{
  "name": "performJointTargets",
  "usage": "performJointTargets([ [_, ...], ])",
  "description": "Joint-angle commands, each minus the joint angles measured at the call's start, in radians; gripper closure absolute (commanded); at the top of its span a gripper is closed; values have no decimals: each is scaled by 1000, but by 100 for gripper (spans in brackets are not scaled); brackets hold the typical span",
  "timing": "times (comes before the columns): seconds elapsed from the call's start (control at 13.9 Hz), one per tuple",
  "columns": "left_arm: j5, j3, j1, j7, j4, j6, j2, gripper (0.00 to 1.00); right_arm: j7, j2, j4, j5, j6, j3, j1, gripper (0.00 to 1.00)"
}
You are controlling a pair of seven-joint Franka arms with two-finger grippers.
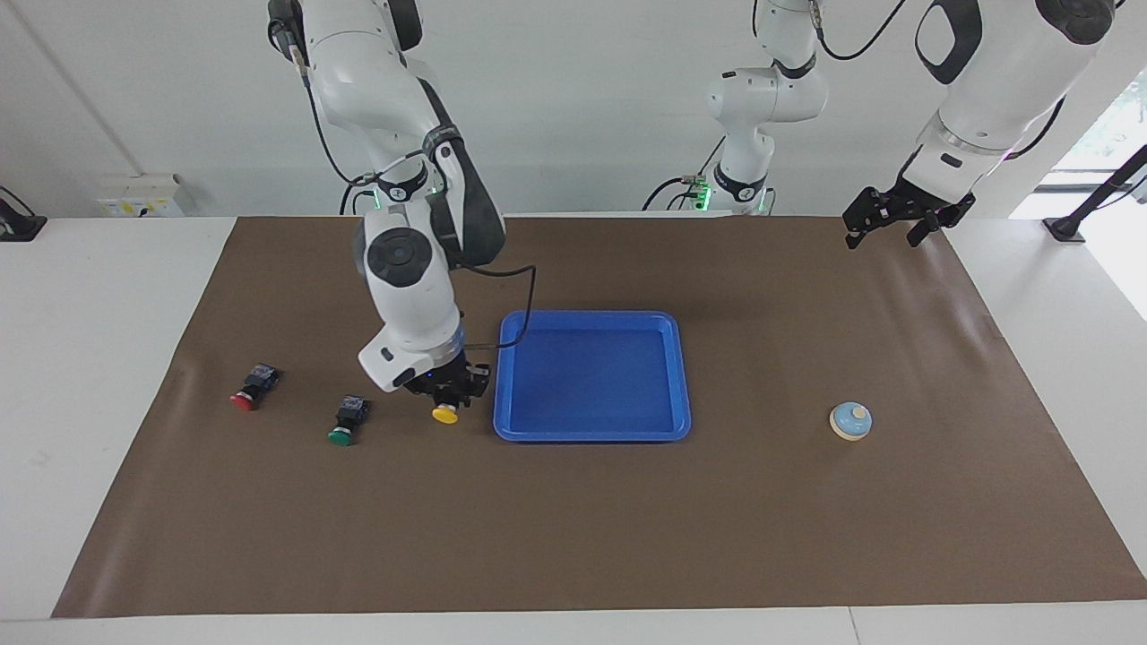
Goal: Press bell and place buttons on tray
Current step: 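Carry the yellow button with the right gripper into the blue tray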
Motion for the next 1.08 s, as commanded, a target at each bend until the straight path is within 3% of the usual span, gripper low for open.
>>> performJointTargets([
  [0.0, -10, 0, 5, -2, -22, -1, -25, 0, 48, 19, 28, 56, -2, -2, 64, 100],
  [0.65, -8, 0, 5, -2, -20, -1, -25, 0, 106, 17, -201, 55, 251, -2, 165, 100],
  [0.86, -10, 0, 5, -2, -20, -1, -25, 0, 146, 8, -225, 55, 259, -2, 168, 100],
  [0.93, -10, 0, 5, -2, -20, -1, -25, 0, 173, 8, -227, 55, 256, -1, 174, 95],
  [1.01, -10, 0, 5, -2, -20, -1, -25, 0, 184, 7, -227, 55, 256, -2, 180, 24],
])
